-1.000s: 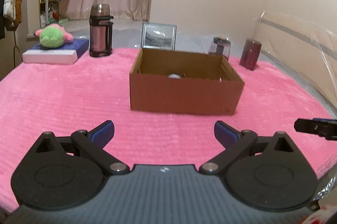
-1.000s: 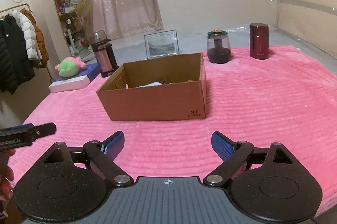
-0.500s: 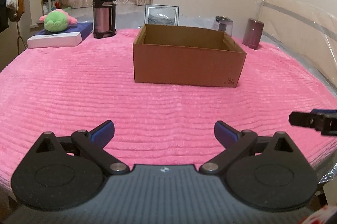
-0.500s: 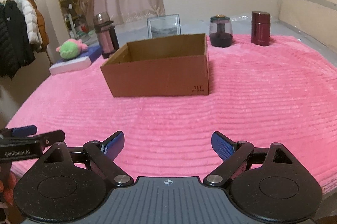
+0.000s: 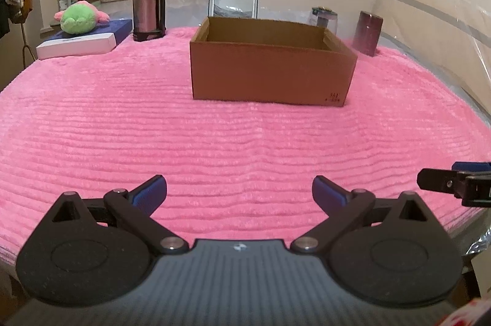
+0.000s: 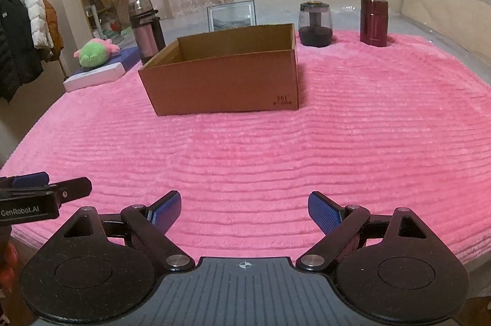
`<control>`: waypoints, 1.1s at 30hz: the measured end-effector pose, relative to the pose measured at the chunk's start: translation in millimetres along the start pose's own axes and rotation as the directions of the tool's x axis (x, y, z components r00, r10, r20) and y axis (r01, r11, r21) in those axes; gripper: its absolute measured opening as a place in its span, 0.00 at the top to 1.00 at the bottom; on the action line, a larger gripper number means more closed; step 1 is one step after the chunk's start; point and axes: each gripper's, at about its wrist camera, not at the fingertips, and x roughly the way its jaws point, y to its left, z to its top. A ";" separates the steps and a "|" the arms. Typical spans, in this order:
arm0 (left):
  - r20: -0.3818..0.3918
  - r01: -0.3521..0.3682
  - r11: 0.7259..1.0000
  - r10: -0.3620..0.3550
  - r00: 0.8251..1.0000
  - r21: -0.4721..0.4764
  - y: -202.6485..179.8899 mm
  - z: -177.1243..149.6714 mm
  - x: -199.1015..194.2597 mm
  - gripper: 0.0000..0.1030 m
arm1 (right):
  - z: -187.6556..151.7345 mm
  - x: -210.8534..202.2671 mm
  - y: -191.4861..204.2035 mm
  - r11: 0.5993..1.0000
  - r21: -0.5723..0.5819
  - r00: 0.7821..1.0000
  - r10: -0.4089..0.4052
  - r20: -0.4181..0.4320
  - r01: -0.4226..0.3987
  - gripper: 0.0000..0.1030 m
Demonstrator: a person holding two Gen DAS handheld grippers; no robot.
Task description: Organize rigid objects
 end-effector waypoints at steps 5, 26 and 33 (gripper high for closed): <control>-0.020 0.004 1.000 -0.004 1.000 0.005 -2.9 -6.1 3.5 0.03 | -5.5 4.3 0.2 1.000 0.004 1.000 0.005 -0.016 -0.005 0.16; -0.040 0.009 1.000 -0.009 0.999 0.015 -8.5 -11.0 9.5 0.03 | -8.2 9.6 0.3 1.000 0.015 1.000 0.005 -0.029 -0.004 0.16; -0.041 0.010 1.000 -0.010 0.999 0.012 -8.7 -10.9 9.9 0.03 | -8.3 10.2 0.1 1.000 0.014 1.000 0.005 -0.031 -0.004 0.16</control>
